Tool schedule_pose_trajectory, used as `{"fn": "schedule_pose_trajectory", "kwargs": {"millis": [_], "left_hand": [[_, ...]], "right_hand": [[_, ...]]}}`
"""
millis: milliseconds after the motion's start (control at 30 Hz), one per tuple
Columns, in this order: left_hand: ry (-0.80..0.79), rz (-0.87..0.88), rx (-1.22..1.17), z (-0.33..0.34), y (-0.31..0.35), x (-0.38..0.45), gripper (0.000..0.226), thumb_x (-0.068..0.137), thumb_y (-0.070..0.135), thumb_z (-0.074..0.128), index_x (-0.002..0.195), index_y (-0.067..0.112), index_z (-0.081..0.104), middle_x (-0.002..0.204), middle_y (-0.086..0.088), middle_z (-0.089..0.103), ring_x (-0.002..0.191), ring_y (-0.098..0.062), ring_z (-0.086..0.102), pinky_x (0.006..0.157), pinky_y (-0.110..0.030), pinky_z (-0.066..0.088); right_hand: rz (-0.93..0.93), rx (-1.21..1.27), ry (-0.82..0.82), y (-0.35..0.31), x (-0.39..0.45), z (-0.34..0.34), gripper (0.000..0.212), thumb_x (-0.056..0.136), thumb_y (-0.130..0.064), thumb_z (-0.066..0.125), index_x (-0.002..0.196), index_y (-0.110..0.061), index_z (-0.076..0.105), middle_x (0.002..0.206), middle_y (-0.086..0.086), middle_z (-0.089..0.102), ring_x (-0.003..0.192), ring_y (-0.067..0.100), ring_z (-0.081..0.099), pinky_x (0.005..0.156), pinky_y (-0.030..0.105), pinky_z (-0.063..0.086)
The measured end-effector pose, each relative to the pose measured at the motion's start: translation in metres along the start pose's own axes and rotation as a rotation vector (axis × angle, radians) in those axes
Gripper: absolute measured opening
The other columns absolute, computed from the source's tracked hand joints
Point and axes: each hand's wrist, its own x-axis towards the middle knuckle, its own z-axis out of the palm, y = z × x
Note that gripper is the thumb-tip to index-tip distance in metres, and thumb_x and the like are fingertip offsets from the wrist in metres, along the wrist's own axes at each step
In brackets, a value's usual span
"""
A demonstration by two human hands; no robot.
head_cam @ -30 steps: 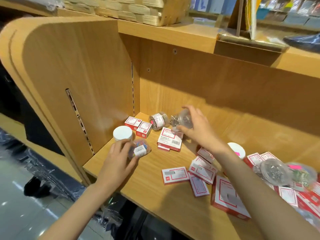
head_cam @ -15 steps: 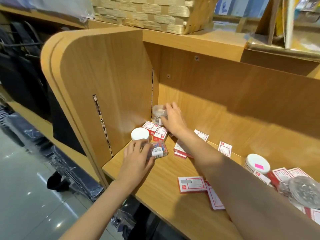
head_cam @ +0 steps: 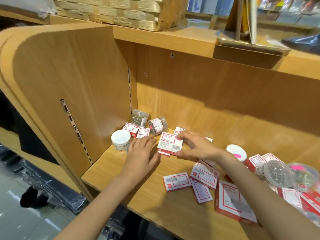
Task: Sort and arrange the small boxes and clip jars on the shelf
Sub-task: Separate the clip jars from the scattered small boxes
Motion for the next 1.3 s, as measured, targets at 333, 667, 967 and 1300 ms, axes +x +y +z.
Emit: {"fn": "schedule_pose_trajectory", "kwargs": {"millis": [333, 667, 967, 1300], "left_hand": [[-0.140, -0.098, 0.008, 0.006, 0.006, -0.002, 0.048, 0.087, 0.033, 0.057, 0.132, 0.031, 0.040, 0.129, 0.003, 0.045, 0.126, -0.020, 0.026, 0.103, -0.031, 0.023], [-0.159, -0.121, -0.066, -0.002, 0.009, -0.011, 0.055, 0.087, 0.036, 0.057, 0.137, 0.027, 0.035, 0.136, 0.003, 0.042, 0.132, -0.019, 0.024, 0.108, -0.032, 0.017], [-0.168, 0.035, -0.073, 0.024, 0.044, 0.004, 0.062, 0.082, 0.057, 0.020, 0.109, 0.022, 0.064, 0.116, 0.004, 0.060, 0.113, -0.021, 0.047, 0.094, -0.030, 0.022], [-0.240, 0.080, -0.187, 0.031, 0.072, -0.004, 0.066, 0.080, 0.060, 0.023, 0.123, 0.022, 0.057, 0.131, 0.003, 0.051, 0.122, -0.018, 0.042, 0.101, -0.034, 0.030]], "right_hand": [[-0.027, -0.040, 0.194, 0.007, -0.007, 0.036, 0.061, 0.074, -0.040, 0.072, 0.125, -0.024, 0.043, 0.138, -0.007, 0.040, 0.130, 0.017, 0.024, 0.106, 0.042, 0.026], [-0.003, 0.099, 0.307, 0.001, -0.032, 0.001, 0.062, 0.065, -0.033, 0.079, 0.115, -0.022, 0.044, 0.110, -0.008, 0.036, 0.107, 0.009, 0.038, 0.082, 0.021, 0.031], [0.095, 0.053, 0.273, 0.026, -0.140, -0.014, 0.044, 0.065, -0.041, 0.079, 0.094, -0.031, 0.047, 0.101, -0.013, 0.039, 0.093, 0.006, 0.043, 0.075, 0.012, 0.034], [0.223, -0.123, 0.284, 0.036, -0.131, -0.046, 0.037, 0.087, -0.030, 0.060, 0.119, -0.014, 0.051, 0.137, 0.006, 0.035, 0.126, 0.022, 0.033, 0.101, 0.029, 0.028]]}}
